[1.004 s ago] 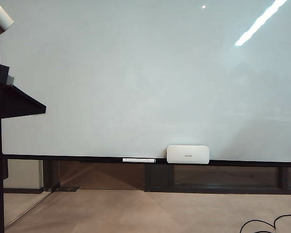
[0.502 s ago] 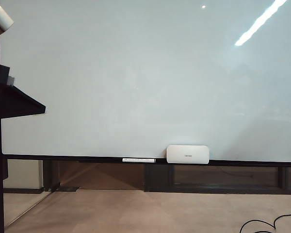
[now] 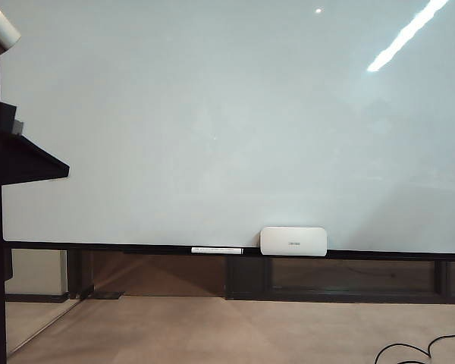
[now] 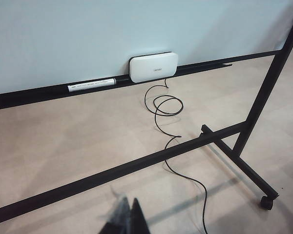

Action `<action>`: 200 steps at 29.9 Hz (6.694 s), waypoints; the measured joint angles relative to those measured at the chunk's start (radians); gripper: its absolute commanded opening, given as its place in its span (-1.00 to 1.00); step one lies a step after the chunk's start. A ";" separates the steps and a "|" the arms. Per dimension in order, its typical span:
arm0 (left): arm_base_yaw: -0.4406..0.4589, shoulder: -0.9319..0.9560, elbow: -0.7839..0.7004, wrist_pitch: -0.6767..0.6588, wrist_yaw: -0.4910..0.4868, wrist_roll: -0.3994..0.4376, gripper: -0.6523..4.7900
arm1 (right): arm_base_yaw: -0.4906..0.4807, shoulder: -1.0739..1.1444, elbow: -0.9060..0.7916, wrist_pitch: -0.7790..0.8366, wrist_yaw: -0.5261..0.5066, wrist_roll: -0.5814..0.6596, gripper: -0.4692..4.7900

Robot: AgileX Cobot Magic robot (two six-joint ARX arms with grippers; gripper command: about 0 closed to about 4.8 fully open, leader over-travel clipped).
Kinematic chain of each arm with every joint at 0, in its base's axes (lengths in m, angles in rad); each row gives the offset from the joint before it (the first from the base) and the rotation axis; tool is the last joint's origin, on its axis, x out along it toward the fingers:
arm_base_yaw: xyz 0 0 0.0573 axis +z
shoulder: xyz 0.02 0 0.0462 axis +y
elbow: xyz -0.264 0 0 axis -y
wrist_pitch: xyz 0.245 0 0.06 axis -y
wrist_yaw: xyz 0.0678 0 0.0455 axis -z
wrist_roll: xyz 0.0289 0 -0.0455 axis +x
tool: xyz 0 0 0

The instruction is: Reach to the right to find the marker pen, pick it up, and write the number 15 on the whiteboard.

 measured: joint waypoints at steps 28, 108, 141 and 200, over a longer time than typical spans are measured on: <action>0.000 0.000 0.000 0.000 -0.019 0.000 -0.78 | 0.001 0.000 0.000 -0.001 -0.001 0.000 -0.26; -0.013 -0.205 0.267 -0.206 0.176 -0.045 -0.78 | -0.011 -0.739 0.002 -0.900 0.205 0.054 -0.83; -0.014 -0.623 0.722 -1.018 -0.198 0.105 -0.78 | 0.778 -1.073 0.002 -1.215 -0.009 0.118 -0.83; -0.013 -0.442 0.735 -0.781 -0.127 0.237 -0.78 | 1.076 -0.858 -0.080 -0.893 0.387 0.018 -0.83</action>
